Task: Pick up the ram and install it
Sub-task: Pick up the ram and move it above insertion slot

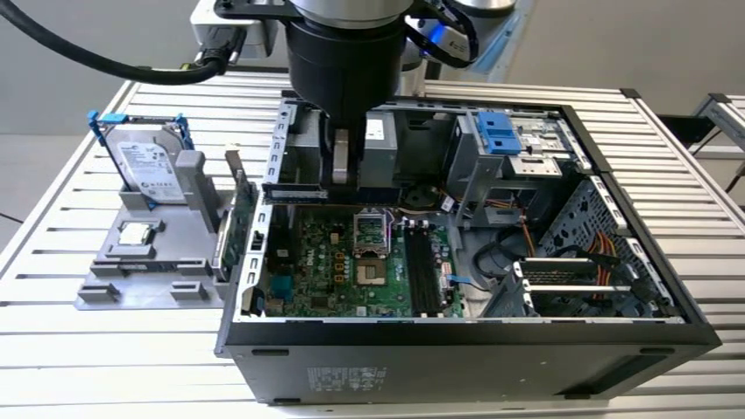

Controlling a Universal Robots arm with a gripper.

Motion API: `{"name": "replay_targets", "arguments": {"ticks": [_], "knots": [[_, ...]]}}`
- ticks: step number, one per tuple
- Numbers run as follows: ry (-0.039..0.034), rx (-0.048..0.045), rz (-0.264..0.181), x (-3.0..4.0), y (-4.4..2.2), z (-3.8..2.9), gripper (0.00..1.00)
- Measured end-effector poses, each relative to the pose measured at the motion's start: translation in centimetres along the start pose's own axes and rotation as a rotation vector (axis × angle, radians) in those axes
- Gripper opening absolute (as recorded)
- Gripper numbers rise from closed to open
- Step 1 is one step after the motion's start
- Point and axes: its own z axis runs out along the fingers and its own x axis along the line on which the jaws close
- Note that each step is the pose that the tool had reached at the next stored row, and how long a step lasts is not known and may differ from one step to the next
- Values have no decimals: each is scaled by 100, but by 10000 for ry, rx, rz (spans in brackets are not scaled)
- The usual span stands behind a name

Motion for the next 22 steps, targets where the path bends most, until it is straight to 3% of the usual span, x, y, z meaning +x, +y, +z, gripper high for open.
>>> {"name": "replay_targets", "arguments": {"ticks": [22], "knots": [[0,-1,-14,-8,-260,-4,0]]}}
